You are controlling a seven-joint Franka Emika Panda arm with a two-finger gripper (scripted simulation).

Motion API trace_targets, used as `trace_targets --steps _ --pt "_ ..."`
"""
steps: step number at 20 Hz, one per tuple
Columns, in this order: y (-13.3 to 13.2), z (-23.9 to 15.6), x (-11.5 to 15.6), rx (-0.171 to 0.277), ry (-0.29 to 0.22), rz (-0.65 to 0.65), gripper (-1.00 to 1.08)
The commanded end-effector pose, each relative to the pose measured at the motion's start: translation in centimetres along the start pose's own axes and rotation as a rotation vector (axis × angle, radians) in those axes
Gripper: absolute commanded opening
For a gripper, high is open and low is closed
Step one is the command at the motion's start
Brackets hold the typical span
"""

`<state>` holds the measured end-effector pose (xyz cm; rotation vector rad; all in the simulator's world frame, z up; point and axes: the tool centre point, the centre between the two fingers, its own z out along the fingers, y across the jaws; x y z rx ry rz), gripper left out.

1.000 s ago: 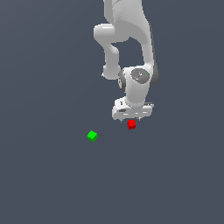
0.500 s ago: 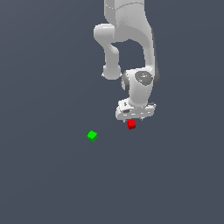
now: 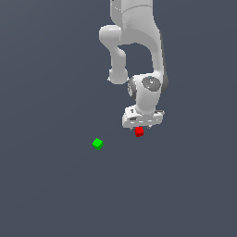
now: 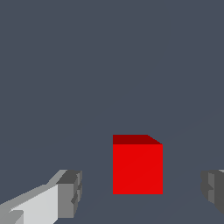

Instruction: Stack the red cube on top of the green cube.

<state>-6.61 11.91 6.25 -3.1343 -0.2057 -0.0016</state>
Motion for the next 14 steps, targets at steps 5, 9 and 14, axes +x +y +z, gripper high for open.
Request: trace_targets --steps 5,9,14 --pt "0.0 2.9 -0.1 0.000 -0.001 0.000 1.00" --pt "0.1 4.0 -0.1 0.000 -0.001 0.001 1.00" --pt "0.1 4.3 0.0 0.000 -0.001 0.001 -1.00"
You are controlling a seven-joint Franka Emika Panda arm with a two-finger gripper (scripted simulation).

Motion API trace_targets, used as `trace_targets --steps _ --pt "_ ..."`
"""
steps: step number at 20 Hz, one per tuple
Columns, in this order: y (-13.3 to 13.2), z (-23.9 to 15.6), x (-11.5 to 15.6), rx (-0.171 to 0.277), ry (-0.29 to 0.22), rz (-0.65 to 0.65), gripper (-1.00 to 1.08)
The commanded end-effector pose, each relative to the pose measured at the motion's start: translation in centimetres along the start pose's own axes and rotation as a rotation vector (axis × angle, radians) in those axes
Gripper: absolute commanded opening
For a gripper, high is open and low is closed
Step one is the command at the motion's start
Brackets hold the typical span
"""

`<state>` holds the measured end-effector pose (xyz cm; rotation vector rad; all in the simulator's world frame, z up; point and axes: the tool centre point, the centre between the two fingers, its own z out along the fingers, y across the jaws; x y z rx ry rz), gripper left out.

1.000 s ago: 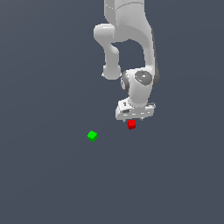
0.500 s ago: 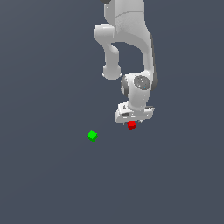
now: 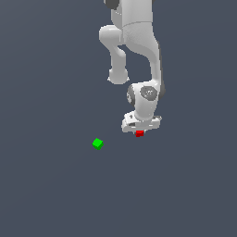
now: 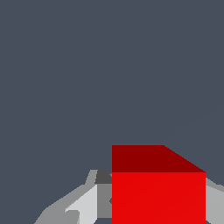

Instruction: Stack the red cube on top of the green cube.

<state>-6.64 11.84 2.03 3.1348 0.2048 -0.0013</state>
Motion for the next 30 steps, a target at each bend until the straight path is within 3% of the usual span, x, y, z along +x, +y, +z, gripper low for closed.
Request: trace_targets --steps 1,15,30 --pt "0.0 0.0 0.0 0.000 0.001 0.000 -1.00" --pt "0.0 -1.0 0.0 0.000 0.001 0.000 -1.00" --pt "0.0 -8.9 -0.1 0.000 0.001 0.000 -1.00"
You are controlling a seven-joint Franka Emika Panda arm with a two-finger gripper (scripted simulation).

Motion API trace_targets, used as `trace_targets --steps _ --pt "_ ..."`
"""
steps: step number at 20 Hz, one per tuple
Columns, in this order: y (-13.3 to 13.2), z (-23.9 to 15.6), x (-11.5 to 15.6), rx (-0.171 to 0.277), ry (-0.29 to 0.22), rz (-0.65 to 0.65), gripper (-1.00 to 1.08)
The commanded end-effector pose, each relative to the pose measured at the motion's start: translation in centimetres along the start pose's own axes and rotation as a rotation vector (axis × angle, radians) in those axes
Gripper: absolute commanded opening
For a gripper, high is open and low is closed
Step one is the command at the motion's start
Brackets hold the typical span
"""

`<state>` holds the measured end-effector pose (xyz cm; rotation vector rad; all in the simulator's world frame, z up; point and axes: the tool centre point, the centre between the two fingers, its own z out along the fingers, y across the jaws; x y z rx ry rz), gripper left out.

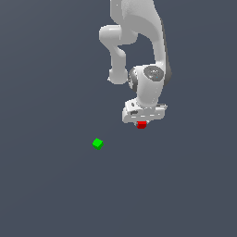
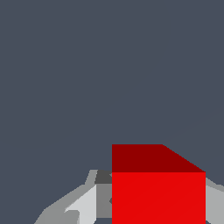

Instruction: Stack the red cube on top of the green cube.

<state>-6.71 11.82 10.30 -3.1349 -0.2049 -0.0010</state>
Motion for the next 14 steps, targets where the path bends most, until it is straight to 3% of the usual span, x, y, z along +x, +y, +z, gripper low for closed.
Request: trace_targets --steps 1,8,14 --pt "0.0 -0.9 0.0 0.000 -0.001 0.000 -1.00" --pt "0.1 -1.2 0.1 0.000 0.000 0.000 -1.00" --pt "2.3 -0.8 0.4 0.000 0.000 0.000 -1.00"
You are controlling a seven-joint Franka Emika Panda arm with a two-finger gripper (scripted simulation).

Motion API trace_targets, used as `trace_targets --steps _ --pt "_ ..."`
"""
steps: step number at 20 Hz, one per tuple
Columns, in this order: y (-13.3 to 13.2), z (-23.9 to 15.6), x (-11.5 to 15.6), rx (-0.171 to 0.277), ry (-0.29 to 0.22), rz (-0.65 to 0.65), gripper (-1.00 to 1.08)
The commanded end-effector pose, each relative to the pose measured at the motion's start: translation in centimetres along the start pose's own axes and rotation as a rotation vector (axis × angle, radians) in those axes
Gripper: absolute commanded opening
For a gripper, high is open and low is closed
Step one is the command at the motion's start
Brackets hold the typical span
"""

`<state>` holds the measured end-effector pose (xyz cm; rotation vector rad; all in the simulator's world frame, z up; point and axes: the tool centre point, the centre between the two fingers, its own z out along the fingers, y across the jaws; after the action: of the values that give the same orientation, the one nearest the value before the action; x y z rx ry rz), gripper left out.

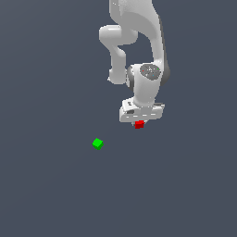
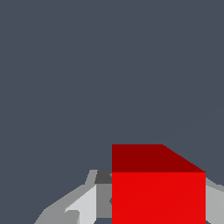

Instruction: Stack the red cube on top of the green cube.

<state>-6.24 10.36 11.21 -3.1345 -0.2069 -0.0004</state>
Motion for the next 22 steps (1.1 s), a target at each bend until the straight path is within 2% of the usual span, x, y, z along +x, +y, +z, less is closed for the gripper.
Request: trace_targets --steps 1,6,16,22 --pt "1.4 0.3 0.2 0.000 0.000 0.001 -1.00" --pt "5.5 1.1 0.9 -0.001 0.000 0.001 -1.00" --pt "16.3 3.5 3.0 -0.001 0.000 0.001 -1.00" --pt "20.5 4.4 4.0 -0.001 0.000 0.001 -1.00"
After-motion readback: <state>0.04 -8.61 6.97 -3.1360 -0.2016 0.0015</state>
